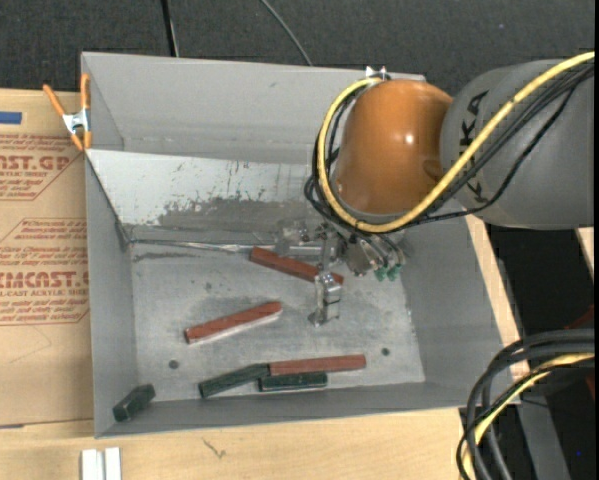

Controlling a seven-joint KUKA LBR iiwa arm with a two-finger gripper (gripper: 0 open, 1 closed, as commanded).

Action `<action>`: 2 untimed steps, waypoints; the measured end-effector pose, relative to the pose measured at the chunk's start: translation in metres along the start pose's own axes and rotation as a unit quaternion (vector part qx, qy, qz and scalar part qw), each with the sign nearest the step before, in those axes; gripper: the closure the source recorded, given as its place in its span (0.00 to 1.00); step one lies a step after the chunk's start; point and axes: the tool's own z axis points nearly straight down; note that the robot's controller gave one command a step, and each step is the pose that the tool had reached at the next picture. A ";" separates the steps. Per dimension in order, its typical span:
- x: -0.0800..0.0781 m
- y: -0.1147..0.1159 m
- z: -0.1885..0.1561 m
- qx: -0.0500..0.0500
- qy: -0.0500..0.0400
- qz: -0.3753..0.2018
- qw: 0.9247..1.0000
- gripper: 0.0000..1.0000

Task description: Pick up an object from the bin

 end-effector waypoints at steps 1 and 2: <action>0.006 -0.032 0.054 0.000 0.001 -0.082 0.997 0.00; -0.031 0.031 0.114 -0.001 0.001 -0.094 0.996 1.00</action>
Offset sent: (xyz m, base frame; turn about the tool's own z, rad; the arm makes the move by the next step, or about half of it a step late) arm 0.0215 0.0365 -0.1133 -0.1872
